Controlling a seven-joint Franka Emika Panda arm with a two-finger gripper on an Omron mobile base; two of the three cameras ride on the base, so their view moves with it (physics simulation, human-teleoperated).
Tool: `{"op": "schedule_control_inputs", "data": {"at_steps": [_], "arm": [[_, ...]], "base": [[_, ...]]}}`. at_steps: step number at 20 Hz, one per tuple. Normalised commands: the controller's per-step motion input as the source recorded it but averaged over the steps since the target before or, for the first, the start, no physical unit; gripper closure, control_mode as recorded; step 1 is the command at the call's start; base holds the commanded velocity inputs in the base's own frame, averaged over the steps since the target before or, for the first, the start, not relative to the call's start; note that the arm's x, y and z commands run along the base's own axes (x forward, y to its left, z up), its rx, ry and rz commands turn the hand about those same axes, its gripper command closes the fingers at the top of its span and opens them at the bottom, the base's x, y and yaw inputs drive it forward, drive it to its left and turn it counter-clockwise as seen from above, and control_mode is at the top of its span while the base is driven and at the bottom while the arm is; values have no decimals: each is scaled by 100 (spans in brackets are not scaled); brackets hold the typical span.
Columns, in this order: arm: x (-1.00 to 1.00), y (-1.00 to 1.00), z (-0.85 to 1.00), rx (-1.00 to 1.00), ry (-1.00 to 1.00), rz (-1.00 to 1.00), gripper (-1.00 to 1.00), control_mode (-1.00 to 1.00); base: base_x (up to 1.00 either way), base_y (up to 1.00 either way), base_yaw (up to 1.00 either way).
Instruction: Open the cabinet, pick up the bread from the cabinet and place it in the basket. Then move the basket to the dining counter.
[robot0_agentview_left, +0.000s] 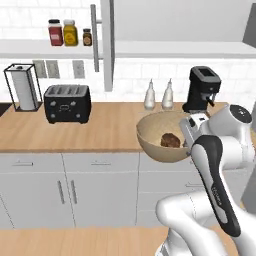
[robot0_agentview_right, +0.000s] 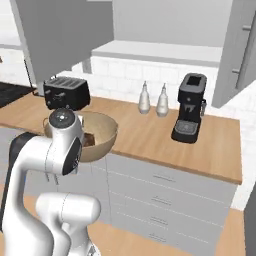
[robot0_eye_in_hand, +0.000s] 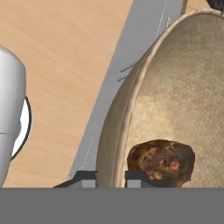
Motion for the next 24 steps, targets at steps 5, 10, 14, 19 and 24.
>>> {"op": "schedule_control_inputs", "data": {"at_steps": [5, 10, 14, 19, 24], "arm": [[0, 0, 0, 0, 0, 0, 100, 100], [0, 0, 0, 0, 0, 0, 100, 100], [0, 0, 0, 0, 0, 0, 100, 100], [0, 0, 0, 0, 0, 0, 100, 100], [0, 0, 0, 0, 0, 0, 100, 100]], "base": [[-51, 0, 98], [-25, 0, 100], [-25, 0, 100], [-28, 0, 100], [-42, 50, 56]]}}
